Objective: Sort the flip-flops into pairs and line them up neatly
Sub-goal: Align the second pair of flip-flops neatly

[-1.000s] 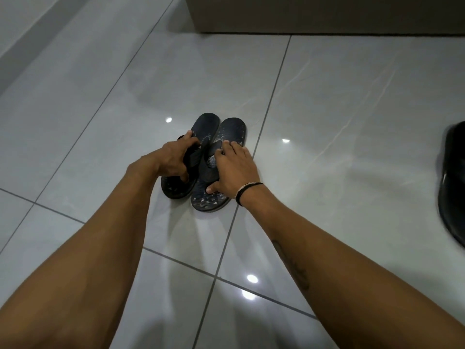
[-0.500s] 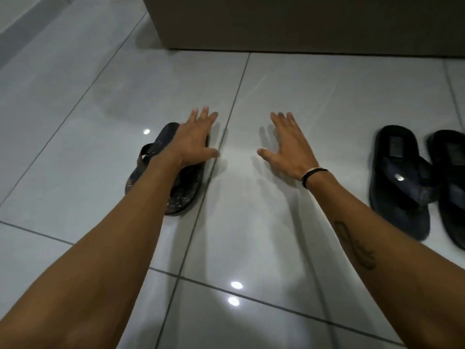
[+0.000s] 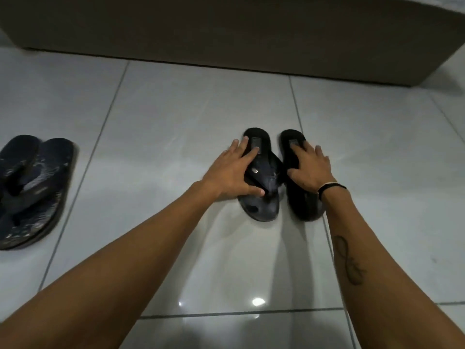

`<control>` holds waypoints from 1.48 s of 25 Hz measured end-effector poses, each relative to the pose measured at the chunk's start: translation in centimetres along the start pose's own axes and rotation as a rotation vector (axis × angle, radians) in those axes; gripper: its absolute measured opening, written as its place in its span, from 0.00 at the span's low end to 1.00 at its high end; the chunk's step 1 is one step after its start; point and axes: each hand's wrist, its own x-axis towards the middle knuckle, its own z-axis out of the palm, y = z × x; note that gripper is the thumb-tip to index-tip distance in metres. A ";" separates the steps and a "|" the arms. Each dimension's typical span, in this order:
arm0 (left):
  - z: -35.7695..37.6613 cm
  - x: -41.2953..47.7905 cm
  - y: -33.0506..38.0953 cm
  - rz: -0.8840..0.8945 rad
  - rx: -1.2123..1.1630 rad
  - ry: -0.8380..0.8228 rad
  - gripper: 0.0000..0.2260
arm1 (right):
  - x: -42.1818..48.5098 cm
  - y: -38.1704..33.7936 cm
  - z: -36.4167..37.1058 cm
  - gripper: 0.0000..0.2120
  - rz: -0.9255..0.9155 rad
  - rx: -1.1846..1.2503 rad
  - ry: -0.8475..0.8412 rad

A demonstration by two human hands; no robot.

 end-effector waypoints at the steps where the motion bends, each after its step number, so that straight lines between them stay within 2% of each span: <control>1: 0.6 0.6 1.1 0.006 0.013 -0.031 0.56 | -0.4 1.3 -0.1 0.38 0.005 -0.008 -0.091; 3: 1.6 1.3 2.2 -0.006 0.046 -0.056 0.55 | -0.8 2.6 0.3 0.40 -0.033 0.010 -0.184; 10: 2.8 2.5 2.4 -0.015 0.082 -0.039 0.55 | 0.4 3.7 0.3 0.50 -0.130 -0.013 -0.282; 13: 3.8 3.9 5.2 0.016 0.102 -0.045 0.55 | 0.3 6.6 -0.2 0.50 -0.062 0.053 -0.292; 21: 10.0 7.8 19.6 0.089 0.106 -0.059 0.50 | -2.8 19.5 -3.5 0.47 0.155 0.095 -0.294; 32: 12.1 7.6 20.1 0.068 0.063 0.018 0.52 | -2.0 20.1 -3.9 0.48 0.152 0.130 -0.271; 37: 12.3 8.0 20.1 0.073 0.011 -0.009 0.52 | -2.2 20.4 -3.8 0.48 0.171 0.137 -0.272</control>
